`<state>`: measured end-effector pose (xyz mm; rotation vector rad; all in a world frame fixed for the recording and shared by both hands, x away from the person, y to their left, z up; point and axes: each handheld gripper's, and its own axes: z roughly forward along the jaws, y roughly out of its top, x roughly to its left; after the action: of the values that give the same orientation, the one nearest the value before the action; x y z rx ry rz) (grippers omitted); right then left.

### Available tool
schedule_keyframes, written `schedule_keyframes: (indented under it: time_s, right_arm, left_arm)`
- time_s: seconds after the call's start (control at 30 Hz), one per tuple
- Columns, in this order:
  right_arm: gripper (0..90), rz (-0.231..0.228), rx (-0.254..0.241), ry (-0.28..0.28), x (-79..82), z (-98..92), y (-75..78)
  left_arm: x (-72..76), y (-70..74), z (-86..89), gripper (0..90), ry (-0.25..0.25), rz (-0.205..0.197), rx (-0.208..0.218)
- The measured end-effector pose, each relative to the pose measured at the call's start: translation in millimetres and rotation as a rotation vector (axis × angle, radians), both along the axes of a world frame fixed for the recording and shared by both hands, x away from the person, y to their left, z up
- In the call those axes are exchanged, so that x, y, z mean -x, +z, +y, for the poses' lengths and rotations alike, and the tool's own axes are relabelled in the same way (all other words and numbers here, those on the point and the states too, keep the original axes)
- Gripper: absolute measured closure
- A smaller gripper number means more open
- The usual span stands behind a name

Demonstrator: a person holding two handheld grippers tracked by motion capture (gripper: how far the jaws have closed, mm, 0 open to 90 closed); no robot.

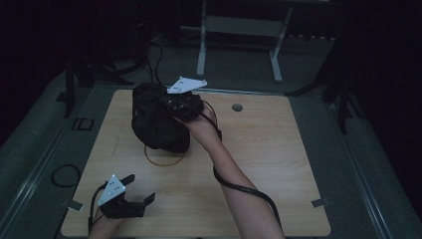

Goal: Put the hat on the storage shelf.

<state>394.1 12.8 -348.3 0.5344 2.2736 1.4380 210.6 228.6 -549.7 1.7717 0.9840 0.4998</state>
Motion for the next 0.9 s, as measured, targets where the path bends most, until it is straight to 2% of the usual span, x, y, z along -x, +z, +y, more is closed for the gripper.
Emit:
schedule_keyframes:
  time_s: [0.23,0.33,0.37,0.4,0.47,0.5,0.57,0.6,0.7,0.73,0.83,0.9]
  right_arm:
    - [66.0,0.012,-0.029,0.019,1.5,4.2,-3.6]
    - [61.5,0.001,-0.02,0.022,3.0,6.1,-3.8]
    - [57.3,-0.009,-0.005,0.019,3.4,7.4,-3.7]
    - [52.9,0.0,0.001,0.017,3.0,7.8,-3.8]
    - [51.7,0.006,-0.002,0.019,2.7,7.4,-3.7]
    - [47.3,0.027,-0.022,0.026,1.7,4.7,-2.7]
    - [45.5,0.032,-0.025,0.026,1.6,3.6,-2.3]
    - [40.9,0.045,-0.036,0.031,0.9,2.3,-1.7]
    - [37.9,0.049,-0.027,0.034,0.4,1.5,-1.6]
    - [34.5,0.065,-0.036,0.043,-0.3,0.4,-1.8]
    - [32.2,0.075,-0.044,0.039,-1.0,-1.2,-2.1]
    - [27.9,0.103,-0.065,0.049,-2.1,-5.4,-2.1]
  left_arm:
    - [0.4,-0.4,-1.9,1.6,-0.011,0.004,0.003]
    - [0.2,-1.1,-2.4,1.6,-0.014,0.008,0.007]
    - [0.2,-1.6,-2.8,1.6,-0.014,0.009,0.007]
    - [0.2,-1.9,-3.2,1.6,-0.018,0.011,0.005]
    - [0.2,-2.2,-3.6,1.6,-0.02,0.012,0.006]
    - [0.1,-2.4,-3.8,1.6,-0.021,0.013,0.005]
    - [-0.1,-2.8,-4.3,1.6,-0.023,0.016,0.009]
    - [-0.4,-3.2,-4.4,1.6,-0.024,0.02,0.011]
    - [-0.3,-3.2,-4.5,1.6,-0.023,0.021,0.013]
    - [-0.1,-3.0,-4.5,1.6,-0.022,0.019,0.015]
    - [-0.1,-2.7,-4.4,1.6,-0.021,0.018,0.018]
    - [-0.1,-2.6,-4.3,1.6,-0.019,0.016,0.019]
